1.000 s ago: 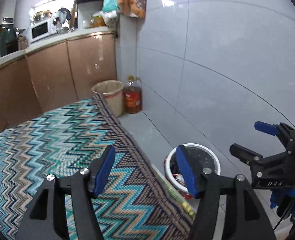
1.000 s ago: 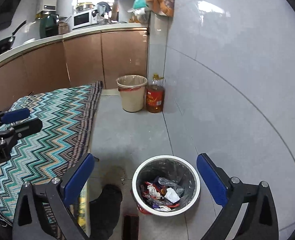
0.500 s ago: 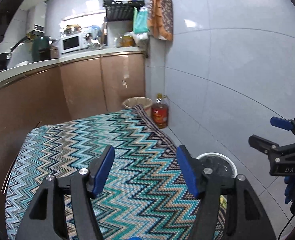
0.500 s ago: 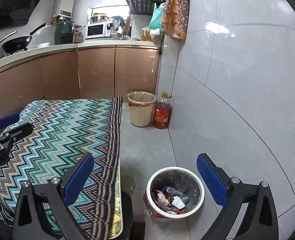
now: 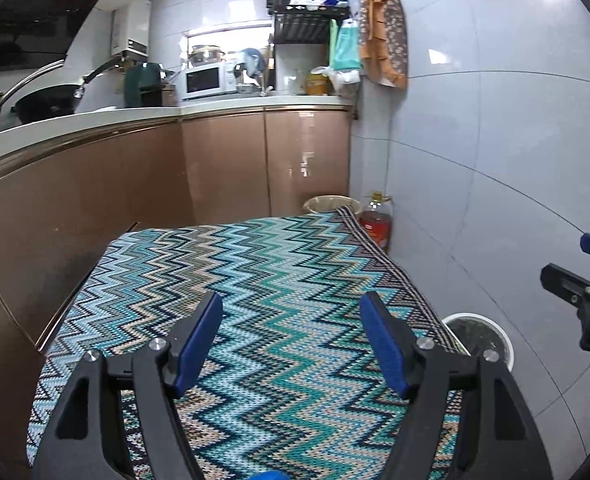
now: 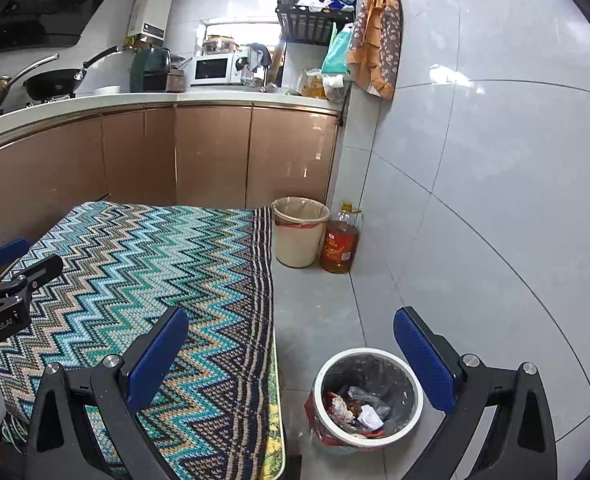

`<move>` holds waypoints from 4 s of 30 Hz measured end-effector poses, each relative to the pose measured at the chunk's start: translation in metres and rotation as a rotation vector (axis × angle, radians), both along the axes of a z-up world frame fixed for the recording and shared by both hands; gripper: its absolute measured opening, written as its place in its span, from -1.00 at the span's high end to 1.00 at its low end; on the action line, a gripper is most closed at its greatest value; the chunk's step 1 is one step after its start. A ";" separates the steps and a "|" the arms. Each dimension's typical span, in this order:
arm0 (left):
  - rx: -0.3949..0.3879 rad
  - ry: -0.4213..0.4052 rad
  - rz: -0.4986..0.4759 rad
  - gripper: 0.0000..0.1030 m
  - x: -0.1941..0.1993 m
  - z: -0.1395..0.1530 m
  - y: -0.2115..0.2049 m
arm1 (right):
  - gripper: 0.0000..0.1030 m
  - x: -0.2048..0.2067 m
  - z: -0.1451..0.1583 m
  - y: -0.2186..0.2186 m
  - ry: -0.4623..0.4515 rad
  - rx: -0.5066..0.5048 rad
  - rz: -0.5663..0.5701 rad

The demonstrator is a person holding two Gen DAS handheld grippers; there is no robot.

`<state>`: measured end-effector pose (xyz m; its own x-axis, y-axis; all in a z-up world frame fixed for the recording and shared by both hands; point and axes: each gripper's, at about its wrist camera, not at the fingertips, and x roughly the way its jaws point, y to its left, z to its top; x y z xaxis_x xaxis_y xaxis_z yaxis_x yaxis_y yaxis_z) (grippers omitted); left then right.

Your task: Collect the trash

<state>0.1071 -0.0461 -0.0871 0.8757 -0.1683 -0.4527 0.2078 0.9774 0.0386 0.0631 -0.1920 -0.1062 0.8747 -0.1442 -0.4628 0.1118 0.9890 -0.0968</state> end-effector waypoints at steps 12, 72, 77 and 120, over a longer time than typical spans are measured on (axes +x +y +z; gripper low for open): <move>0.001 -0.029 0.064 -0.38 0.001 0.002 0.016 | -1.00 0.003 0.001 0.011 -0.025 0.021 0.038; -0.044 -0.157 0.048 -0.38 -0.053 0.051 0.020 | -1.00 -0.065 0.052 0.010 -0.228 0.034 0.114; -0.044 -0.163 0.042 -0.38 -0.055 0.056 0.018 | -1.00 -0.072 0.053 0.003 -0.233 0.027 0.106; 0.013 -0.178 0.037 -0.38 -0.063 0.057 0.009 | -1.00 -0.089 0.030 -0.034 -0.204 0.107 0.073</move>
<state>0.0438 -0.0369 -0.0299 0.9475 -0.1298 -0.2923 0.1608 0.9833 0.0846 -0.0257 -0.2258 -0.0762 0.9580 -0.0369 -0.2843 0.0463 0.9986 0.0264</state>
